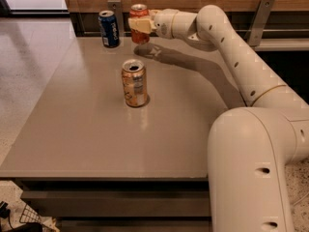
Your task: Move coke can near pepsi can
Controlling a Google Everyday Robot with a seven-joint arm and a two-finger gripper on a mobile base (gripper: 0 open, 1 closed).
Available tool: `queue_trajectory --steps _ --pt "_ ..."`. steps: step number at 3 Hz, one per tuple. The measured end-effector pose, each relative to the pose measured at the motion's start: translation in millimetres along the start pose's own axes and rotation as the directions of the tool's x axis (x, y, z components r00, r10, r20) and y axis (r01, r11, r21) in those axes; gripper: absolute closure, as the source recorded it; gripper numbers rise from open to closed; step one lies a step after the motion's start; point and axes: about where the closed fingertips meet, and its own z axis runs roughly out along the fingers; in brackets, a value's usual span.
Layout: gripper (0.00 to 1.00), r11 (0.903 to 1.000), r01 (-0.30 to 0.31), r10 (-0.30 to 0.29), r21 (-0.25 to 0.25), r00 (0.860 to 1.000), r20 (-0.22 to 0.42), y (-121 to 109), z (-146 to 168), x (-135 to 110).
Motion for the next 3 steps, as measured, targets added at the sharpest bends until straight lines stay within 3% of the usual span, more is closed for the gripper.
queue_trajectory --steps 1,2,3 --pt "1.00 0.9999 -0.009 0.009 -0.010 1.000 0.010 -2 22 11" --pt "1.00 0.9999 -0.005 0.004 -0.012 1.000 -0.017 0 38 22" --pt "1.00 0.9997 0.014 -0.013 0.021 0.997 -0.079 -2 42 35"
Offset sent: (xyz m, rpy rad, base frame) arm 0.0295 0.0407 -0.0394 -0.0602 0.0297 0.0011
